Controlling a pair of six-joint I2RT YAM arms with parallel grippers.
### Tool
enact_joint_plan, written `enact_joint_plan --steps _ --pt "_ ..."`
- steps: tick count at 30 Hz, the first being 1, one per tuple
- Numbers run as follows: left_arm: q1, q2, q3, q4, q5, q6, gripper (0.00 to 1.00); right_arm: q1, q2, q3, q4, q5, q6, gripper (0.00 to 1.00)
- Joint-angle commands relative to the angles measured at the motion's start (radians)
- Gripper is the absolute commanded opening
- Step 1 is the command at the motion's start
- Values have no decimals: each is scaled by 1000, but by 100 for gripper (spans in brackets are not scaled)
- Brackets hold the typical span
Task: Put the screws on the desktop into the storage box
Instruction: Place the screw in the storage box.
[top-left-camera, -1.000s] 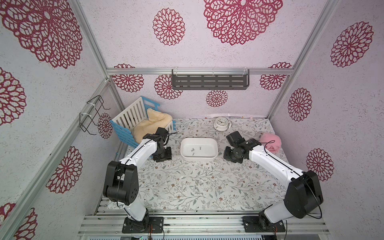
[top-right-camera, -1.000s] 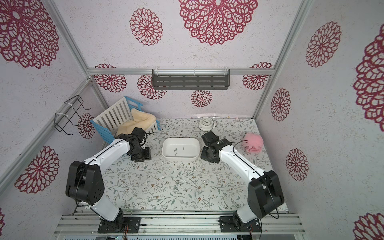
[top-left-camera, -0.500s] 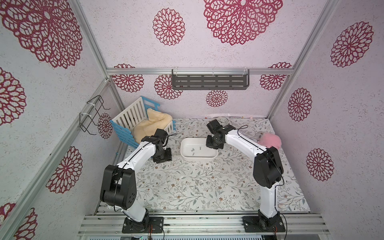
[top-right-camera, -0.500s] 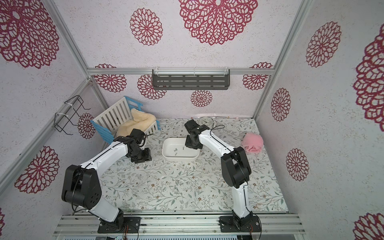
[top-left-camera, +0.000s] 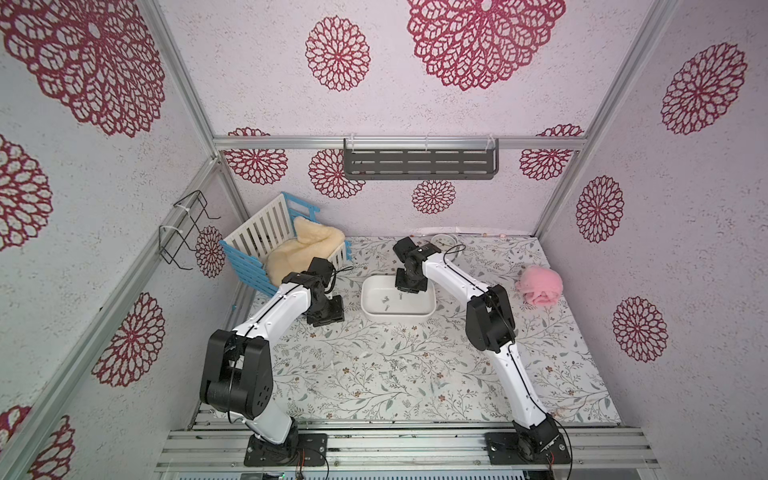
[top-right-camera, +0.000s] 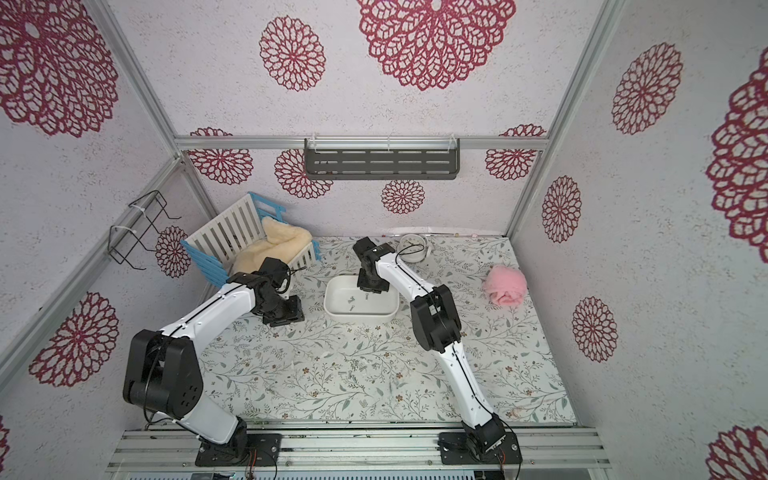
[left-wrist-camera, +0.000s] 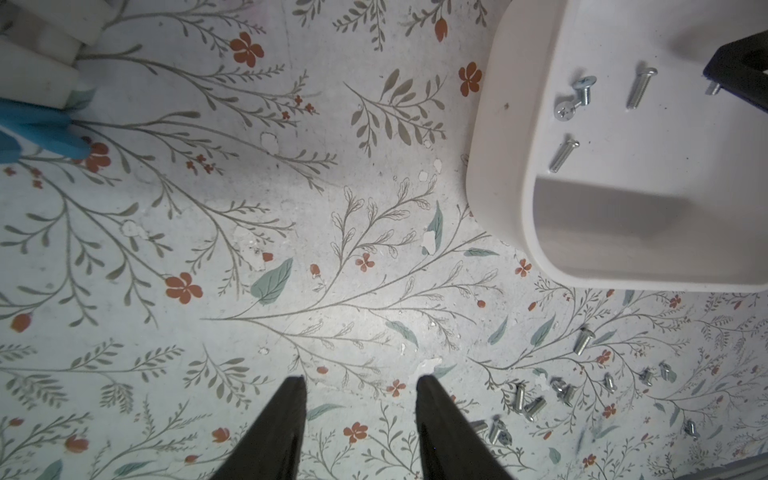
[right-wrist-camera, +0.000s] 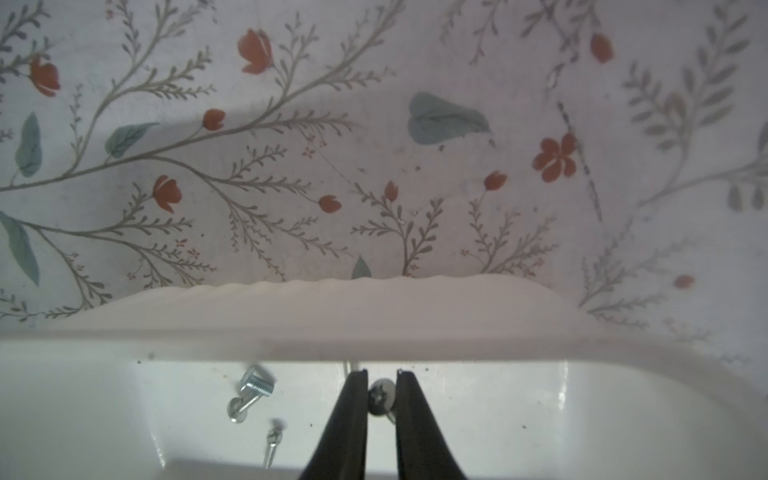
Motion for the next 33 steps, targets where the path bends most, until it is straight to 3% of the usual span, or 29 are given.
enact_joint_plan --steps 1,5,13,23,33 --pt "10 -25 -7 19 9 -1 49 13 -9 67 -58 31 -14 26" --pt "13 -21 -7 20 15 -3 49 26 -39 67 -68 50 -13 33" --pt "15 -21 -9 22 16 -2 49 80 -226 -53 -41 113 -11 35" --pt "14 -14 -12 24 25 -5 49 103 -617 -606 226 108 62 33" --pt "14 -6 -12 24 27 -4 49 103 -920 -1034 323 117 155 33"
